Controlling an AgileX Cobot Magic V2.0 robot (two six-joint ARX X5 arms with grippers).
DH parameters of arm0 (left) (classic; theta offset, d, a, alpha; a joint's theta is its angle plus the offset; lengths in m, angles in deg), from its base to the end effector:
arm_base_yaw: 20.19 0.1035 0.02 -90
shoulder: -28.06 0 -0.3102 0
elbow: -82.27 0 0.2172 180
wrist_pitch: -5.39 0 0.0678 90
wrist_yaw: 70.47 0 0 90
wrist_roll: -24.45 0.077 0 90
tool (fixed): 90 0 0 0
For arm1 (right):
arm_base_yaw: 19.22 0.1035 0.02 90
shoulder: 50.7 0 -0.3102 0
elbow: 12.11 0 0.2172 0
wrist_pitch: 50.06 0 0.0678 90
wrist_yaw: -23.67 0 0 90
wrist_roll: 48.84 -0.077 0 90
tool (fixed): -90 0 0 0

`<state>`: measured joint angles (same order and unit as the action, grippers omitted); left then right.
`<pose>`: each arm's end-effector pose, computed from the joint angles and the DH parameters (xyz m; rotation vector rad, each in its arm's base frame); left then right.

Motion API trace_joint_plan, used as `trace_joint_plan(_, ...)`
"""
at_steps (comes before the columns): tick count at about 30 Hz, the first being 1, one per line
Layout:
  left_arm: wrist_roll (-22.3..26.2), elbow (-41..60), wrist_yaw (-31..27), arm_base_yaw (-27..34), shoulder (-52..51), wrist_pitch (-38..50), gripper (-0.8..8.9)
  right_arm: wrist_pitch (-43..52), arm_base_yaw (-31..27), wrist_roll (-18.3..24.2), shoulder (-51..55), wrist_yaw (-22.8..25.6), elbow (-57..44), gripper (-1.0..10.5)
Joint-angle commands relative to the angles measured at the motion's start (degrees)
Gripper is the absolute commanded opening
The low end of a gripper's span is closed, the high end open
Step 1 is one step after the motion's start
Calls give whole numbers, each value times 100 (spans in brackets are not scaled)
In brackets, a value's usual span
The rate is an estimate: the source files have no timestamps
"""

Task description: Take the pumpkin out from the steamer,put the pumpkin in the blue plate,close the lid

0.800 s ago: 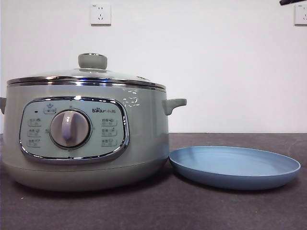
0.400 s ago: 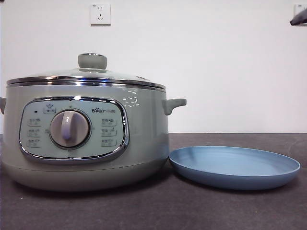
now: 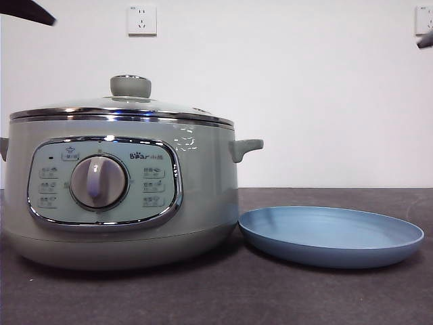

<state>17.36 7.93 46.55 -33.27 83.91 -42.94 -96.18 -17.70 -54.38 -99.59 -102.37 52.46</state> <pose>0.1578 -0.0726 0.3612 -0.1804 0.5695 -0.6506 0.1360 0.0489 0.3300 0.2516 0.5476 0.6152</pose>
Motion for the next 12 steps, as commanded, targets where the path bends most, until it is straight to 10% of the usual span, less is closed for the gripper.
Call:
trace_joint_plan(1,468,-313,-581,-431,435,-166,413,-50,11,-9,-11,50,17,577)
trace_joint_plan(12,804,-841,-1847,-1362,1926,-201,412,-61,9,-9,-11,44,17,568)
